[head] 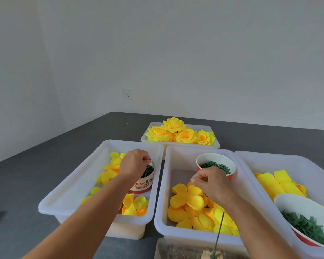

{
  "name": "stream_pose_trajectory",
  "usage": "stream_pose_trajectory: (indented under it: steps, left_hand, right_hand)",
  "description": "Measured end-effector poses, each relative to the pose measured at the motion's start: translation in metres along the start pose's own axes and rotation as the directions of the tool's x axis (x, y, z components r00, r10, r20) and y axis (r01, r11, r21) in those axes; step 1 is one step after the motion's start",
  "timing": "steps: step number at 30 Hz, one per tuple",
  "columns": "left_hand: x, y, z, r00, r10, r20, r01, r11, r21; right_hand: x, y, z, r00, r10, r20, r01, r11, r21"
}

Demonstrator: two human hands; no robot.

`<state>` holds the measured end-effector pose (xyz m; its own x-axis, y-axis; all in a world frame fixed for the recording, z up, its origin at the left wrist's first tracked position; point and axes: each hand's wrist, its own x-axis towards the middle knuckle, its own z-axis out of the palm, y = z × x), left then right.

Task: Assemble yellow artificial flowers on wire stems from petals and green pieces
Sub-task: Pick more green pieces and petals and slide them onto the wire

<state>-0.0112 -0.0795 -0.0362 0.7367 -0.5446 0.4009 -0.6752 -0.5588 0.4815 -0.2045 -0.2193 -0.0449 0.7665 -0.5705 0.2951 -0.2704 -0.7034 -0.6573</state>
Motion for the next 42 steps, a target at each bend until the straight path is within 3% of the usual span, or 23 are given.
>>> stream_pose_trajectory:
  steps: [4, 10, 13, 17, 20, 23, 27, 29, 37, 42]
  left_hand:
    - [-0.01, 0.016, -0.023, 0.997, -0.024, -0.068, -0.001, 0.941, -0.338]
    - [-0.062, 0.061, -0.067, 0.987, 0.129, -0.097, -0.16, 0.862, -0.481]
    - [-0.094, 0.082, -0.077, 0.983, 0.15, -0.103, -0.182, 0.806, -0.564]
    - [-0.13, 0.11, -0.086, 0.956, 0.255, -0.145, -0.289, 0.738, -0.61]
    - [-0.143, 0.123, -0.089, 0.934, 0.295, -0.199, -0.355, 0.735, -0.578]
    - [-0.148, 0.127, -0.091, 0.939, 0.295, -0.174, -0.337, 0.7, -0.63]
    - [-0.149, 0.131, -0.097, 0.938, 0.346, 0.015, -0.158, 0.465, -0.871]
    - [-0.148, 0.135, -0.097, 0.932, 0.362, 0.005, -0.164, 0.436, -0.885]
    - [-0.149, 0.146, -0.097, 0.915, 0.401, -0.049, -0.207, 0.362, -0.909]
    - [-0.164, 0.139, -0.095, 0.941, 0.329, -0.083, -0.223, 0.414, -0.882]
  right_hand:
    - [-0.003, -0.003, -0.004, 1.0, -0.002, -0.003, 0.003, 0.996, 0.093]
    - [-0.015, -0.037, -0.045, 0.99, 0.024, -0.137, 0.039, 0.898, 0.437]
    - [-0.044, -0.07, -0.068, 0.998, -0.054, -0.04, 0.067, 0.735, 0.675]
    - [-0.083, -0.094, -0.071, 0.992, -0.042, 0.115, -0.059, 0.662, 0.747]
    - [-0.097, -0.096, -0.073, 0.987, 0.029, 0.161, -0.152, 0.526, 0.837]
    - [-0.106, -0.094, -0.077, 0.973, 0.062, 0.224, -0.229, 0.421, 0.878]
    - [-0.11, -0.093, -0.083, 0.965, 0.103, 0.243, -0.262, 0.286, 0.922]
    - [-0.11, -0.094, -0.086, 0.965, 0.116, 0.234, -0.257, 0.278, 0.925]
    - [-0.115, -0.101, -0.097, 0.992, 0.094, 0.09, -0.121, 0.42, 0.899]
    - [-0.127, -0.098, -0.096, 0.987, 0.154, 0.051, -0.112, 0.422, 0.9]
